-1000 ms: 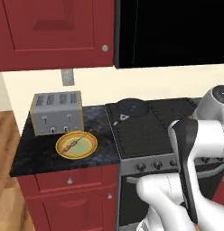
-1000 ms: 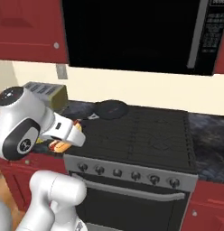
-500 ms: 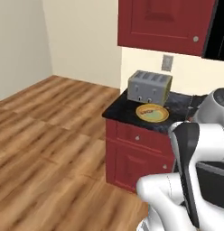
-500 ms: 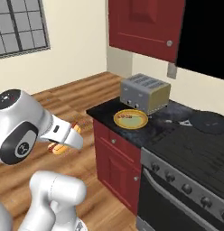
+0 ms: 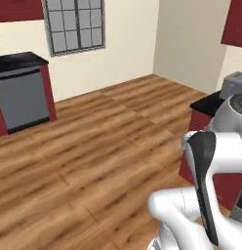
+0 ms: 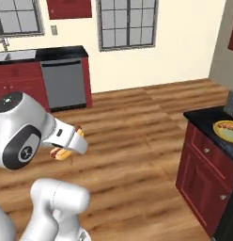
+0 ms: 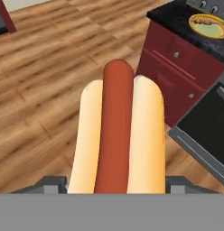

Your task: Place the cold items (sweet potato and peach) from the fridge in one tupperware on the dining counter. Place the warm items (hot dog and kebab skewer) in the stove area in another tupperware.

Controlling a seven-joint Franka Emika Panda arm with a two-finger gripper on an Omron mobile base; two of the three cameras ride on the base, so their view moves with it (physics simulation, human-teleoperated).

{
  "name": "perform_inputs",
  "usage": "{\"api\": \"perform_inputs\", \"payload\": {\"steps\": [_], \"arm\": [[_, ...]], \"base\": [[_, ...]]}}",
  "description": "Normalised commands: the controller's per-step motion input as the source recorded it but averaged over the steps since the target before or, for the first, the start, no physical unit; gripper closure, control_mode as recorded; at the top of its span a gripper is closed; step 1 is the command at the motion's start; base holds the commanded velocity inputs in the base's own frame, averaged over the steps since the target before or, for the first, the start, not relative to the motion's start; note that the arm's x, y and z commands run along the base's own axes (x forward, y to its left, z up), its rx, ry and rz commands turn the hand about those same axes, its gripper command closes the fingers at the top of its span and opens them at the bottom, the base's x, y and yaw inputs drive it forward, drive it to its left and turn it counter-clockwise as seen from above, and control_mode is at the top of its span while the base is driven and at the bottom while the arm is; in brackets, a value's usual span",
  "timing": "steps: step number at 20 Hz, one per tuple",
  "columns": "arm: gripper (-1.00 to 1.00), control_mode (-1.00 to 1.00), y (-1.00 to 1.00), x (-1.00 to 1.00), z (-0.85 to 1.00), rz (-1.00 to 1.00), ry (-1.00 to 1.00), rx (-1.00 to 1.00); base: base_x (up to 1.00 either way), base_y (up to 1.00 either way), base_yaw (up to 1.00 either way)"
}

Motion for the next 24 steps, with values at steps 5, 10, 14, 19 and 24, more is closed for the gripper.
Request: {"api": "perform_inputs", "payload": {"steps": [5, 10, 14, 19, 24], "arm": [[1.00, 1.00, 0.00, 0.00, 0.00, 0.00, 0.00, 0.00], [1.00, 1.00, 0.00, 0.00, 0.00, 0.00, 0.00, 0.00], [1.00, 1.00, 0.00, 0.00, 0.00, 0.00, 0.00, 0.00], [1.00, 1.00, 0.00, 0.00, 0.00, 0.00, 0.00, 0.00], [1.00, 1.00, 0.00, 0.00, 0.00, 0.00, 0.00, 0.00]], "base": [[-1.00, 0.43, 0.51], [-0.98, 0.87, 0.44], [-0.80, 1.00, 0.50], [-0.67, 1.00, 0.53], [-0.33, 1.00, 0.40]]}}
